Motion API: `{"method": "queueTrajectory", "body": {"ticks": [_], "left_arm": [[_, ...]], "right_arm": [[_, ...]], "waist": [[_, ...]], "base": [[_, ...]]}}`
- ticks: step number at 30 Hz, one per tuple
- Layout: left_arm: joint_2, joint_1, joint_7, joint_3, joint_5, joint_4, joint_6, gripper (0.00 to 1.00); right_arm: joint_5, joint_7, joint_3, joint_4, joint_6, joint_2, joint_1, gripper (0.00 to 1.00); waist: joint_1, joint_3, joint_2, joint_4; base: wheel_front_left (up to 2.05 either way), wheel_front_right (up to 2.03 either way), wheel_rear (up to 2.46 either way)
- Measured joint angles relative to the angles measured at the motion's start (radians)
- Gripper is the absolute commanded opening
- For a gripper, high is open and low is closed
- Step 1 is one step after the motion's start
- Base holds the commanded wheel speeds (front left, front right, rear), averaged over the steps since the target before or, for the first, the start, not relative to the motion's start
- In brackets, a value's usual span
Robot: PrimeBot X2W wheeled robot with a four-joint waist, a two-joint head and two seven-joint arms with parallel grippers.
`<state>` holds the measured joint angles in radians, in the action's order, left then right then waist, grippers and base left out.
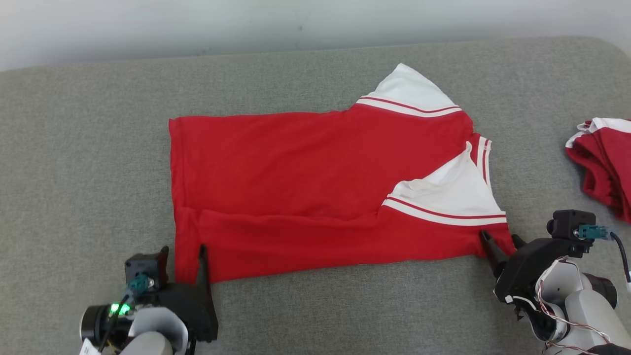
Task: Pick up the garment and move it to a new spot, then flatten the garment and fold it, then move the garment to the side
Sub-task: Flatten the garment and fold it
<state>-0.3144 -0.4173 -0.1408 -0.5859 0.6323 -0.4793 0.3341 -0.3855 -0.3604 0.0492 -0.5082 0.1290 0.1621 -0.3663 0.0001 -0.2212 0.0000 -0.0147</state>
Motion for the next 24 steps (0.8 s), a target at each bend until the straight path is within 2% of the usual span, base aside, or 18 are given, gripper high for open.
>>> {"method": "queueTrajectory", "body": {"ticks": [10, 11, 12, 13, 14, 15, 20, 24], "left_arm": [[-0.016, 0.055, 0.011, -0.004, 0.003, 0.047, 0.023, 1.00], [-0.016, 0.054, 0.014, -0.005, 0.003, 0.045, 0.020, 1.00], [-0.015, 0.052, 0.021, -0.009, 0.003, 0.042, 0.017, 1.00], [-0.014, 0.050, 0.025, -0.012, 0.004, 0.039, 0.012, 1.00], [-0.013, 0.046, 0.034, -0.016, 0.008, 0.033, 0.008, 0.47], [-0.011, 0.040, 0.045, -0.019, 0.016, 0.025, 0.004, 0.00], [0.007, 0.036, 0.065, -0.033, 0.036, 0.014, -0.024, 0.00], [-0.001, 0.076, 0.072, -0.020, 0.066, 0.033, -0.035, 0.00]], "right_arm": [[0.002, -0.026, -0.019, -0.028, 0.000, 0.014, -0.014, 1.00], [0.002, -0.034, -0.024, -0.028, -0.001, 0.017, -0.016, 0.76], [0.002, -0.040, -0.028, -0.027, -0.002, 0.019, -0.017, 0.32], [0.002, -0.040, -0.033, -0.026, -0.002, 0.021, -0.017, 0.00], [0.001, -0.048, -0.044, -0.024, -0.002, 0.023, -0.017, 0.00], [0.000, -0.056, -0.057, -0.021, -0.002, 0.026, -0.017, 0.00], [-0.033, -0.072, -0.075, 0.004, 0.000, 0.028, 0.005, 0.00], [-0.074, -0.100, -0.046, 0.062, 0.002, 0.034, 0.066, 0.00]], "waist": [[-0.0003, -0.012, -0.0001, 0.023], [-0.0003, -0.012, -0.0001, 0.024], [-0.0003, -0.012, -0.0001, 0.024], [-0.0002, -0.012, -0.0001, 0.023], [-0.0003, -0.012, -0.0001, 0.022], [-0.0003, -0.011, -0.0001, 0.021], [-0.0001, 0.005, 0.0000, 0.014], [0.0000, 0.031, 0.0000, 0.012]], "base": [[0.00, 0.00, 0.00], [0.00, 0.00, 0.00], [0.00, 0.00, 0.00], [0.00, 0.00, 0.00], [0.00, 0.00, 0.00], [0.00, 0.00, 0.00], [0.00, 0.00, 0.00], [0.00, 0.00, 0.00]]}}
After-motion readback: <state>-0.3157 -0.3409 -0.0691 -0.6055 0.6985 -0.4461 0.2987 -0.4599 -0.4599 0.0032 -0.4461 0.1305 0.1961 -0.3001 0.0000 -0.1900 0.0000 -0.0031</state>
